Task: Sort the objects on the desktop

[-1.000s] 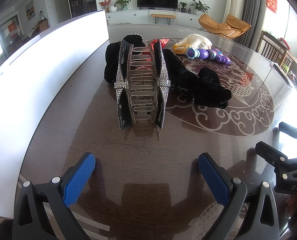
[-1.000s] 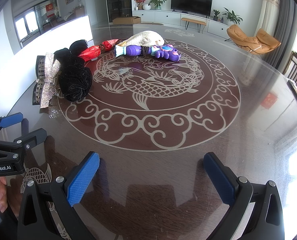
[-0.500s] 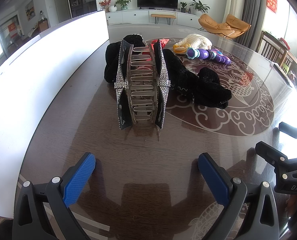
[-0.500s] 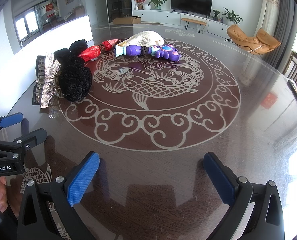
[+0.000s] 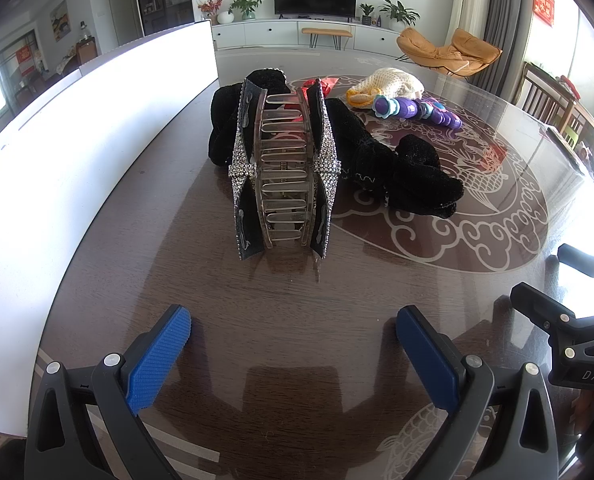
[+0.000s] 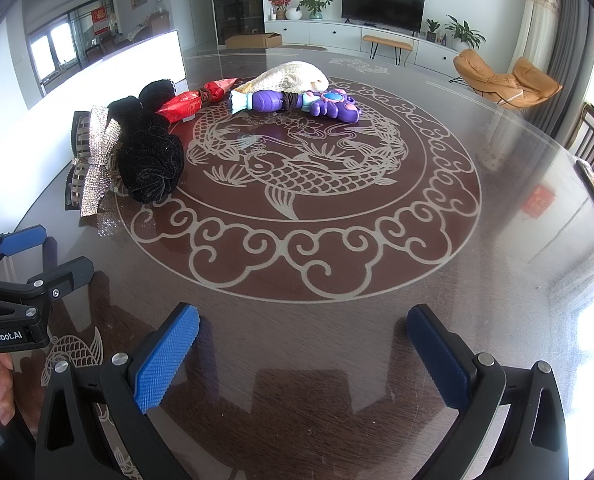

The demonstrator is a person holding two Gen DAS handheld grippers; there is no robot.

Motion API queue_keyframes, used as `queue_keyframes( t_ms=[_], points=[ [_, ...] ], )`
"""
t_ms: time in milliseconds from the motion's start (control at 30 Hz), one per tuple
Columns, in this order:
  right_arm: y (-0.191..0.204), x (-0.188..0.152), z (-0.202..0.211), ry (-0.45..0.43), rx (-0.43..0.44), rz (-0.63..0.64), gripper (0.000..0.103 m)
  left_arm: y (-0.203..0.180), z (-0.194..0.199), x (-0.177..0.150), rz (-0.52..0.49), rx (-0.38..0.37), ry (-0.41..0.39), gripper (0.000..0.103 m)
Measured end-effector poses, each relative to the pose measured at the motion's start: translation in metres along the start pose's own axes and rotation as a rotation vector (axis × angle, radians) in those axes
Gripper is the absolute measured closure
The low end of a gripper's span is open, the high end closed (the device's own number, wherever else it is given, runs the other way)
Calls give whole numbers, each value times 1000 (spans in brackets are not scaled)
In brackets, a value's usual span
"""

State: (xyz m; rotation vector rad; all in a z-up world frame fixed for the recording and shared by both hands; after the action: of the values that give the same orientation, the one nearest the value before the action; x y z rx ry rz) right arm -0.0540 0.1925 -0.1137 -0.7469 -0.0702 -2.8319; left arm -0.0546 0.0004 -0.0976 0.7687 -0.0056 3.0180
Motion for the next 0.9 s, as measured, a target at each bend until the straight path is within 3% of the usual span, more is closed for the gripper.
queue_keyframes(
  t_ms=[400, 600, 900],
  points=[
    [0, 0, 0, 0, 0, 0, 0, 0, 0, 0, 1, 2, 2, 0],
    [0, 0, 0, 0, 0, 0, 0, 26, -1, -2, 103, 50, 14, 0],
    [0, 0, 0, 0, 0, 0, 0, 45, -2, -5, 177, 92, 11, 0]
  ],
)
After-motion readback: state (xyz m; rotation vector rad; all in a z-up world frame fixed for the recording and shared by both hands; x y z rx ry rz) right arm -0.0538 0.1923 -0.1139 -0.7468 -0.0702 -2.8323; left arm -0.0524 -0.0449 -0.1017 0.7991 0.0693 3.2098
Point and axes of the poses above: each gripper's, at about its wrist camera, not at the fingertips, and z roughly against the way its jaws point, y to its left, x to its top, the point moved 6 cm from there along -z, roughly the way its jaws point, and after that the axes turned 6 degrees about y, right-handed, at the moved point
